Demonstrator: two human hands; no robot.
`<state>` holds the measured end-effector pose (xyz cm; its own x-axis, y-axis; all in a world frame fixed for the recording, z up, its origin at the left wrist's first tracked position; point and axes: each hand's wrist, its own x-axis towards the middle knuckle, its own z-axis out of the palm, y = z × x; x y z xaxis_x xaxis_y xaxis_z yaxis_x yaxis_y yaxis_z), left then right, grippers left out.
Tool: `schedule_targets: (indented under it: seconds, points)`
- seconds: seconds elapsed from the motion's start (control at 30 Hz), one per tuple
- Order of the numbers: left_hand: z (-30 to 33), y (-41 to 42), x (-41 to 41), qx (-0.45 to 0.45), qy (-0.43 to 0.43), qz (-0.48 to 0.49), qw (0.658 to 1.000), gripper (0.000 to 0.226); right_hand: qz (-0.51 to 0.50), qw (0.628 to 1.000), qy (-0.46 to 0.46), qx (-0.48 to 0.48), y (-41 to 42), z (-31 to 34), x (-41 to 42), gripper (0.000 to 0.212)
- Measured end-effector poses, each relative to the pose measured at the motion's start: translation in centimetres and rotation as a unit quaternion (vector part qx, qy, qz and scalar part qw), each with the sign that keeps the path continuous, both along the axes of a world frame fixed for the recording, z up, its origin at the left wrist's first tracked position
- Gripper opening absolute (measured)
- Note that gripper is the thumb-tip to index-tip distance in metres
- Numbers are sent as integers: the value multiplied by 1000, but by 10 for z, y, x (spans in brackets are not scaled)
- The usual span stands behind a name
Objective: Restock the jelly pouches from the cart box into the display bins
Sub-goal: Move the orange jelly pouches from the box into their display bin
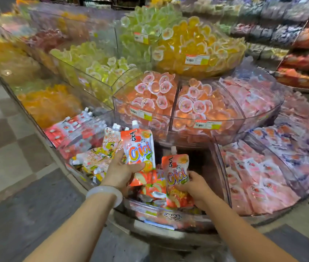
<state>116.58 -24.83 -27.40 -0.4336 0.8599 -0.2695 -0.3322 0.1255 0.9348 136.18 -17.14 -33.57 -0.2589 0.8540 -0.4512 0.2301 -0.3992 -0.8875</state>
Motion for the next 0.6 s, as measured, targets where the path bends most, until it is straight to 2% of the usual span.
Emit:
schedule_targets:
  seconds: [0.13, 0.2, 0.3, 0.47, 0.6]
  points:
    - [-4, 3, -18, -16, 16, 26, 999, 42, 41, 997, -44, -57, 14, -41, -37, 32]
    - [-7, 3, -26, -28, 10, 32, 999, 43, 51, 994, -46, -86, 17, -57, -52, 45]
    - [-11, 6, -34, -28, -6, 39, 999, 49, 29, 991, -19, -127, 11, -52, -64, 46]
    - [-13, 20, -42, -29, 7, 16, 999, 50, 19, 987, -62, -145, 17, -57, -63, 48]
    - [-5, 34, -42, -19, 9, -29, 999, 53, 36, 984, -32, -172, 17, -46, -62, 35]
